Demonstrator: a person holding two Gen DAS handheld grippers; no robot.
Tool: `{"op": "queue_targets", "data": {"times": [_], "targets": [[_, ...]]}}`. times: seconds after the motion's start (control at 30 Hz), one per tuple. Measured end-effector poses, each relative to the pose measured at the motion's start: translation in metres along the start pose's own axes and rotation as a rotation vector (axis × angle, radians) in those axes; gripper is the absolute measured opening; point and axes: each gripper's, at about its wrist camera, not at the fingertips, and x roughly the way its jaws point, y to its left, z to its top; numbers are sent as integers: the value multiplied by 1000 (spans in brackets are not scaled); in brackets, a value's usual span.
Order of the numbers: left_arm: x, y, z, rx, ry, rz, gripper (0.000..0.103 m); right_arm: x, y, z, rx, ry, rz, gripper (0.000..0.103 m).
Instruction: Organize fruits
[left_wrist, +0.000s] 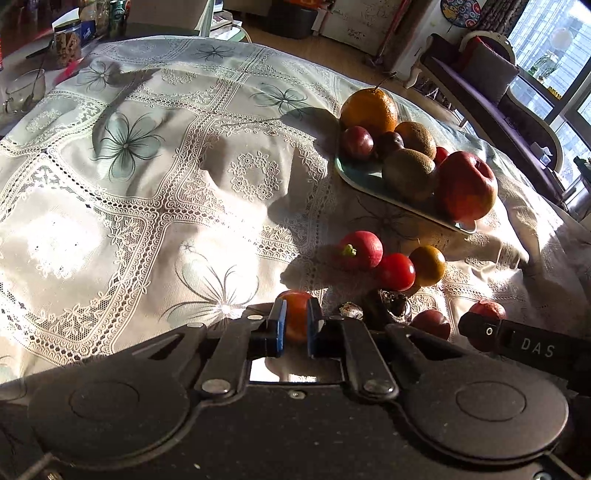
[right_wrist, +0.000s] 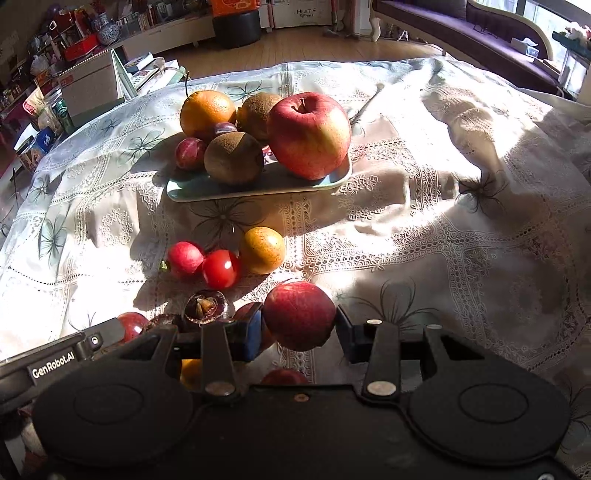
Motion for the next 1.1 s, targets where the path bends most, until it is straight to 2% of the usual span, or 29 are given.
{"op": "queue_targets", "data": {"times": [0.07,0.2,0.3,0.4,0.53,0.8,0.9,1.1], "targets": [[-1,-6,-1,40,-13,23,16,0,-6,-1,28,6,17,43],[2,-14,0,85,-16,72,38,3,-16,0,76,24,37,43],[5,-15,0,94,4,78,47,3,-14,-1,63,19,30,43],[10,-17,3,83,36,97,48,2,-8,-2,34,8,9,43],[17,-21,6,92,43,139,57,0,-2,-4,-8,-10,-19,43],[23,-39,1,226,63,164,55,0,0,-5,-28,-12,-27,43],[27,-44,-1,276,81,163,44,1,-3,-5,-11,-10,-21,43],[15,-38,-1,230,28,149,43,-7,-8,-7,25,-33,2,43]]}}
